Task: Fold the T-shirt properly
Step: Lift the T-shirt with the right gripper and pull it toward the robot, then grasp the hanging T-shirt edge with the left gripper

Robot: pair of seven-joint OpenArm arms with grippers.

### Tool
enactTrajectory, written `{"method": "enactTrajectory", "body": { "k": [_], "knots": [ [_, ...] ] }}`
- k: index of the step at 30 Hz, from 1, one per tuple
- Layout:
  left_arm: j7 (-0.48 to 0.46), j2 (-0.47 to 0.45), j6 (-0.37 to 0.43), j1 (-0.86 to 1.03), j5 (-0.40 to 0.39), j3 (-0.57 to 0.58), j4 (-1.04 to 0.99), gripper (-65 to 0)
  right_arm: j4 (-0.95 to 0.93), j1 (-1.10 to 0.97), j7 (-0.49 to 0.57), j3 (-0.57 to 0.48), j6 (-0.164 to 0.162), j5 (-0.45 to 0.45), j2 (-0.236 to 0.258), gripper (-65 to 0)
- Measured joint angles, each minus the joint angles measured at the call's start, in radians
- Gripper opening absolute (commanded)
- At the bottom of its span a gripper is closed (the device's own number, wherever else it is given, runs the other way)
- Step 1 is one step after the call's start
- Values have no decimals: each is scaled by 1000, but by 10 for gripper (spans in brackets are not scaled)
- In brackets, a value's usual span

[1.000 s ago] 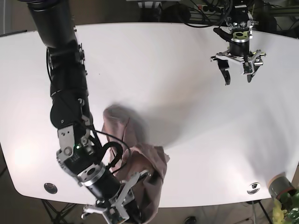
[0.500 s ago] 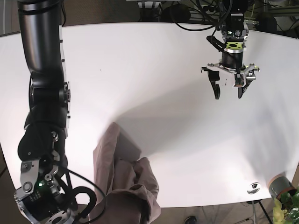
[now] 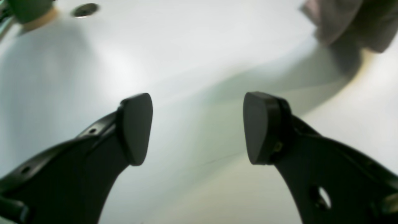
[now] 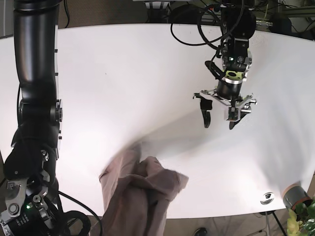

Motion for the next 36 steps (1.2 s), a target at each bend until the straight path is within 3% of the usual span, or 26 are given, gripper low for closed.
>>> {"method": "enactTrajectory", "body": {
  "k": [8,21,27,36],
  "knots": [
    [0,-2,-2,-102,0,124,-80,-222,-23,-33,3,0,0,-4,-6,-623],
    [0,-17,0,-102,-1,153,-81,-222,-80,-47,6,1,-1,-4,-5,-623],
    [7,-17,2,-157,0,187,-174,-222,-81,-48,6,3,-2,-6,0,-623],
    [-3,-21,-3,-171,0,363,-191,-222,-84,-48,8,3,-1,-4,3,-623]
  ]
}}
